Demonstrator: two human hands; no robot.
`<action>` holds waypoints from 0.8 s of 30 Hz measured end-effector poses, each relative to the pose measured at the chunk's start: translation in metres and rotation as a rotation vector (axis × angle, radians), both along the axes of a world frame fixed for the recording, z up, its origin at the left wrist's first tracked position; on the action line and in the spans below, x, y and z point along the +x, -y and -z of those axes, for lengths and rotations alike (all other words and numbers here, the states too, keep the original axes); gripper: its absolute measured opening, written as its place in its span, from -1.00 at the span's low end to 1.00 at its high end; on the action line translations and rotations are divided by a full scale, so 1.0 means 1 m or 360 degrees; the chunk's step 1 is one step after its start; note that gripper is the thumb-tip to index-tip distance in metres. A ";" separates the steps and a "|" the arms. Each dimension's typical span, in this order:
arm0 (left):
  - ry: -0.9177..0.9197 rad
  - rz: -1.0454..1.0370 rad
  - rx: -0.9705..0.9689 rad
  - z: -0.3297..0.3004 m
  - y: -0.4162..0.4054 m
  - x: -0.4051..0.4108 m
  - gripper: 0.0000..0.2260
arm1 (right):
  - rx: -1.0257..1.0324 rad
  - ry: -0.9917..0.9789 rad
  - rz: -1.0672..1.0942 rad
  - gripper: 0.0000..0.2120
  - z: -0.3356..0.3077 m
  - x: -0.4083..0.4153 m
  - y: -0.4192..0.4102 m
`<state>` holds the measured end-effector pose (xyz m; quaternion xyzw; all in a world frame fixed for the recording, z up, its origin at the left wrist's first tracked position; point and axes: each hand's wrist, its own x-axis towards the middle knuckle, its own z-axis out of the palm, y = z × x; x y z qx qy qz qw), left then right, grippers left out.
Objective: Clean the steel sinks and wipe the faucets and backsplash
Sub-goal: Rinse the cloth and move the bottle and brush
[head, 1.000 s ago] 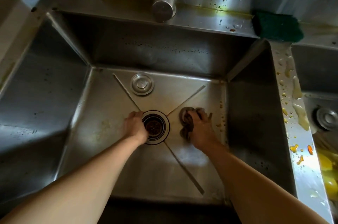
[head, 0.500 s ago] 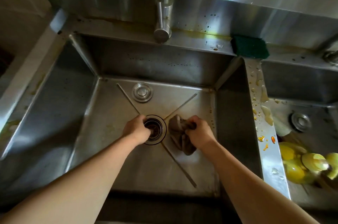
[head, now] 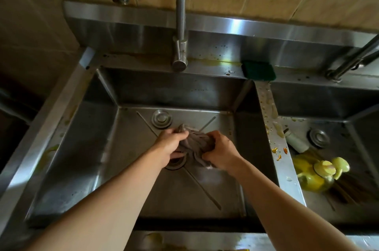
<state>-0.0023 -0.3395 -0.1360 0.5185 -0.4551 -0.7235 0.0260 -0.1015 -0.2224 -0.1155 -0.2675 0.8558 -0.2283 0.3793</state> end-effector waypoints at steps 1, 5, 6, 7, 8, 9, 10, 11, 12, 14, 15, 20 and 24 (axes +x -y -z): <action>-0.0009 -0.0009 0.0006 -0.006 0.000 -0.001 -0.83 | 0.0060 -0.0094 -0.0056 -0.60 -0.005 -0.001 -0.003; -0.0054 -0.0054 0.0010 -0.030 -0.003 -0.007 -0.82 | 0.0034 -0.0173 0.0040 -0.74 -0.021 -0.009 -0.018; -0.0086 -0.0060 0.0022 -0.038 -0.005 -0.011 -0.83 | -0.0046 -0.0125 0.0132 -0.76 -0.025 -0.012 -0.022; -0.0122 -0.0071 0.0043 -0.047 -0.008 -0.015 -0.85 | -0.0130 -0.0046 0.0245 -0.77 -0.030 -0.014 -0.026; -0.0151 -0.0087 0.0055 -0.055 -0.011 -0.020 -0.88 | -0.0215 0.0052 0.0350 -0.76 -0.035 -0.017 -0.030; -0.0169 -0.0105 0.0056 -0.065 -0.015 -0.025 -0.93 | -0.0292 0.0155 0.0436 -0.75 -0.041 -0.020 -0.033; -0.0177 -0.0115 0.0038 -0.075 -0.019 -0.031 -0.94 | -0.0369 0.0276 0.0510 -0.76 -0.048 -0.024 -0.038; -0.0192 -0.0122 0.0018 -0.084 -0.023 -0.037 -0.92 | -0.0460 0.0419 0.0579 -0.79 -0.056 -0.028 -0.043; -0.0211 -0.0127 -0.0001 -0.092 -0.027 -0.042 -0.90 | -0.0563 0.0561 0.0642 -0.82 -0.064 -0.032 -0.049; -0.0271 -0.0138 -0.0024 -0.111 -0.036 -0.053 -0.87 | -0.0738 0.0725 0.0730 -0.86 -0.080 -0.046 -0.062; -0.0315 -0.0153 -0.0008 -0.119 -0.041 -0.057 -0.86 | -0.0792 0.0761 0.0750 -0.87 -0.085 -0.054 -0.068; -0.0516 -0.0169 0.0079 -0.155 -0.073 -0.086 -0.74 | -0.0940 0.0600 0.0770 -0.88 -0.118 -0.100 -0.111; -0.0574 -0.0106 0.0064 -0.176 -0.124 -0.123 -0.57 | -0.0915 0.0070 0.0795 -0.77 -0.133 -0.140 -0.157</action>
